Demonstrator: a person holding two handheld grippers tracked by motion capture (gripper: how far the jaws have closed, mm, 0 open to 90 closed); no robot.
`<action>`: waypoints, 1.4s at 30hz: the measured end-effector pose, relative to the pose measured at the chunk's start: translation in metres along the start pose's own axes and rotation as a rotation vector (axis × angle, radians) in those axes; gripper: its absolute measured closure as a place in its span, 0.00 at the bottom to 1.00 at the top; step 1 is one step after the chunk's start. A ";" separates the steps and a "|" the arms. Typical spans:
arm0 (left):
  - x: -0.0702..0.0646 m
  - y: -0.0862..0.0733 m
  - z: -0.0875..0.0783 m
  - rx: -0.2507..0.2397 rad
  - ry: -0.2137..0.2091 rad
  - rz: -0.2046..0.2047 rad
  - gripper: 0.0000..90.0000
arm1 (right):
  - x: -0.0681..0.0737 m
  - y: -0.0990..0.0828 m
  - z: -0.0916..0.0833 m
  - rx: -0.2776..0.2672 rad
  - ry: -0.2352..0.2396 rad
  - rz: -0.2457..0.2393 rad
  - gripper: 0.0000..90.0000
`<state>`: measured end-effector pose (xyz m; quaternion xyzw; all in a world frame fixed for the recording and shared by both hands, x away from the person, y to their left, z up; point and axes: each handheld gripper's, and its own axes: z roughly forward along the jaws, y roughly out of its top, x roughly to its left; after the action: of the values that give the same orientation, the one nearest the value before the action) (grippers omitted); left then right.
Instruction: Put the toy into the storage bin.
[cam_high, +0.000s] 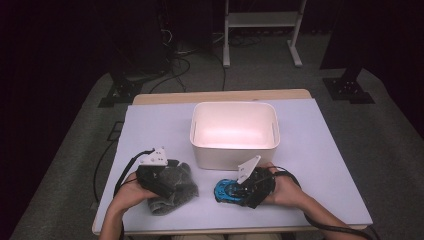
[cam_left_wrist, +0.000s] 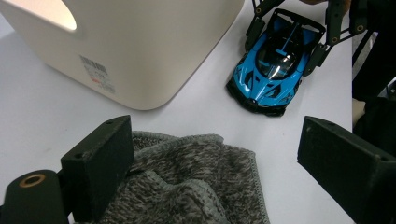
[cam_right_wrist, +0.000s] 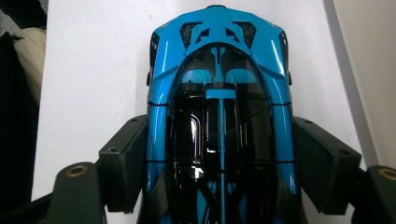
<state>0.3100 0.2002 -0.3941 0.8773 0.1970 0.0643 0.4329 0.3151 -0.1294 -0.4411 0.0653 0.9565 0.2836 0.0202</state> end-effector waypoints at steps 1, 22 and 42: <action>0.000 0.000 0.000 0.001 0.000 -0.003 0.11 | 0.000 0.000 0.000 0.002 -0.002 -0.001 0.28; 0.000 0.000 -0.001 -0.003 0.000 -0.002 0.11 | 0.005 0.015 0.009 0.058 -0.023 -0.035 0.20; 0.001 -0.001 -0.001 -0.001 0.001 -0.006 0.11 | 0.004 0.014 0.009 0.034 -0.001 -0.028 0.28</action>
<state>0.3104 0.2024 -0.3945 0.8764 0.2000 0.0636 0.4335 0.3136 -0.1124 -0.4408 0.0522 0.9620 0.2670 0.0236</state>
